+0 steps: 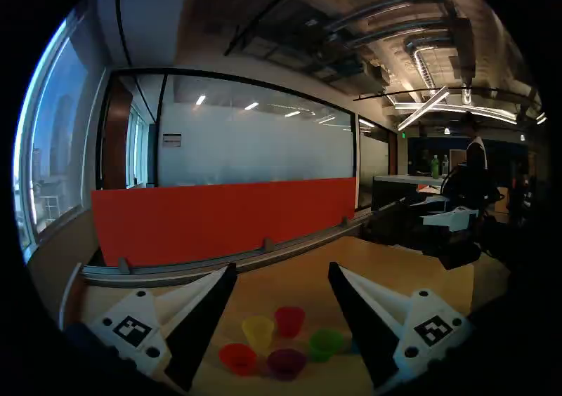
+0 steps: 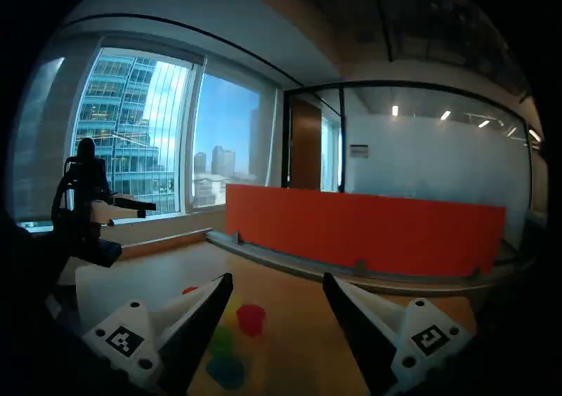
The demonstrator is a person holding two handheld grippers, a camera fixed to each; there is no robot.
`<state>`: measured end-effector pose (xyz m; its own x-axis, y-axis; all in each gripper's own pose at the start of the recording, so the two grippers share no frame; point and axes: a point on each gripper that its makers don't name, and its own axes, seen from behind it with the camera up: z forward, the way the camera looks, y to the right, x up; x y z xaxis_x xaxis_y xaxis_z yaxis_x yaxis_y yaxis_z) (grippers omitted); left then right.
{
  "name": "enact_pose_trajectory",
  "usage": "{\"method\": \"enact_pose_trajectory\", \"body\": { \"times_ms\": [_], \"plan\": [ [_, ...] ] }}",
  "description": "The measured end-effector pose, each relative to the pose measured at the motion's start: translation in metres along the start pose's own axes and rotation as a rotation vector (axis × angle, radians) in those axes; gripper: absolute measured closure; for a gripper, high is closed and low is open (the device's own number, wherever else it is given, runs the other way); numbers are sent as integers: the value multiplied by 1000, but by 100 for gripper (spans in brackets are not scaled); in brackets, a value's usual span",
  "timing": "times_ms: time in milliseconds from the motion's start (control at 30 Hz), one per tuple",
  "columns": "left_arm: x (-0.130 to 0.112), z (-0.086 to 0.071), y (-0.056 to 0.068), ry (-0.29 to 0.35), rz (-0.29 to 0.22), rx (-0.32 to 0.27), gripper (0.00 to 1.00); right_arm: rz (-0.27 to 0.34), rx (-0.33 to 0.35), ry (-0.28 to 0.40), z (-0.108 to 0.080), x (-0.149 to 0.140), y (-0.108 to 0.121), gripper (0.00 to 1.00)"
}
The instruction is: Pour water
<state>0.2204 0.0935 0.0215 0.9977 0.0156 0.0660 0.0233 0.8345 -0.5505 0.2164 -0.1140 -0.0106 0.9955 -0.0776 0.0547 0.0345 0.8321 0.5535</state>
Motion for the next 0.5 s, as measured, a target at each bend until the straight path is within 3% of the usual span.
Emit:
{"method": "enact_pose_trajectory", "body": {
  "times_ms": [500],
  "plan": [
    [-20, 0, 8, -68, 34, -83, 3, -17, 86, -91, 0, -11, -16, 1]
  ]
}}
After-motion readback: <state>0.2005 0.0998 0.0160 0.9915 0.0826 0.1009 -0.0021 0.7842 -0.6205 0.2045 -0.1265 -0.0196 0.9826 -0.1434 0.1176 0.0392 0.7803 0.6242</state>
